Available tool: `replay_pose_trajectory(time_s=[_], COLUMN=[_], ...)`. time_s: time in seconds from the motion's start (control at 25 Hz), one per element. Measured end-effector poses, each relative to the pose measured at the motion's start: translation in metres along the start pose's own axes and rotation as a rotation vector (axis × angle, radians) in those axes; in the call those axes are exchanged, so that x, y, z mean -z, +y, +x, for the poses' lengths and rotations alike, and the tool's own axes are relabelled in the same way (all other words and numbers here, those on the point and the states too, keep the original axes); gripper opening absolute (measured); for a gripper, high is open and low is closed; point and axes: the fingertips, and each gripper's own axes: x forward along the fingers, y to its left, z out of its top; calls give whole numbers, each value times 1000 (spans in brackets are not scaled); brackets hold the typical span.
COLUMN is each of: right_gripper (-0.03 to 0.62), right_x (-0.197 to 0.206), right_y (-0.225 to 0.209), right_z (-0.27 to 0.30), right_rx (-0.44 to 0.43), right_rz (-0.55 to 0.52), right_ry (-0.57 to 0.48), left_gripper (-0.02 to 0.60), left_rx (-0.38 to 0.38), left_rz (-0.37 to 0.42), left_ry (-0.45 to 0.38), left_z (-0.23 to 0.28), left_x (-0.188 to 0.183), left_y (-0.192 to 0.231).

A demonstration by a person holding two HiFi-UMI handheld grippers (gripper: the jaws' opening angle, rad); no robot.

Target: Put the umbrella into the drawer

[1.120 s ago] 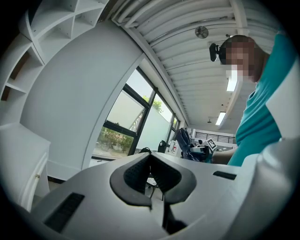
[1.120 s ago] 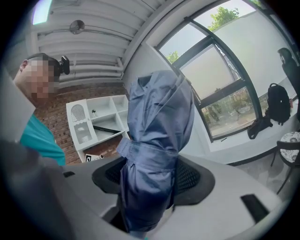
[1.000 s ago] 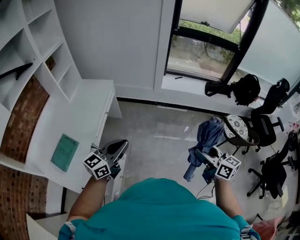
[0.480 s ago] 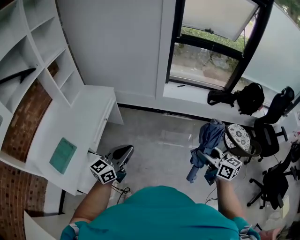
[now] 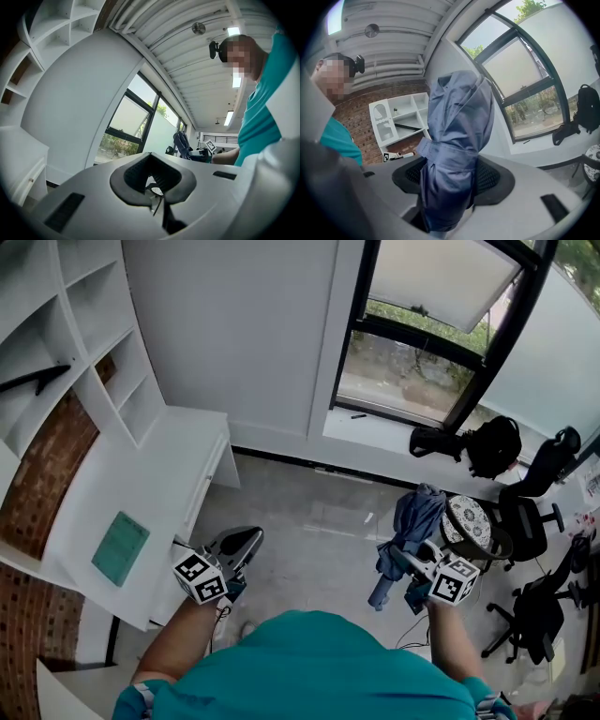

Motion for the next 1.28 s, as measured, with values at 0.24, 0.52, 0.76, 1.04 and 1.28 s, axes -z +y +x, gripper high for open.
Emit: replay_pose_trajectory(time_s=[0.24, 0.52, 0.76, 1.04, 1.28], right_gripper=[278, 278, 278, 278, 278], right_x=[-7, 8, 40, 120, 210], right_y=[13, 68, 138, 249, 325], right_z=[37, 129, 214, 311, 367], right_rx=[-77, -265, -443, -720, -893], right_rz=[-54, -174, -328, -593, -792], right_ry=[71, 227, 366, 573, 726], left_gripper=[15, 15, 15, 15, 15], left_rx=[-98, -292, -464, -697, -836], left_rz=[2, -4, -12, -70, -114], left_ry=[-36, -100, -152, -216, -252], left_z=[-41, -133, -224, -344, -428], left_x=[-6, -5, 1, 32, 62], left_y=[7, 24, 37, 36, 30])
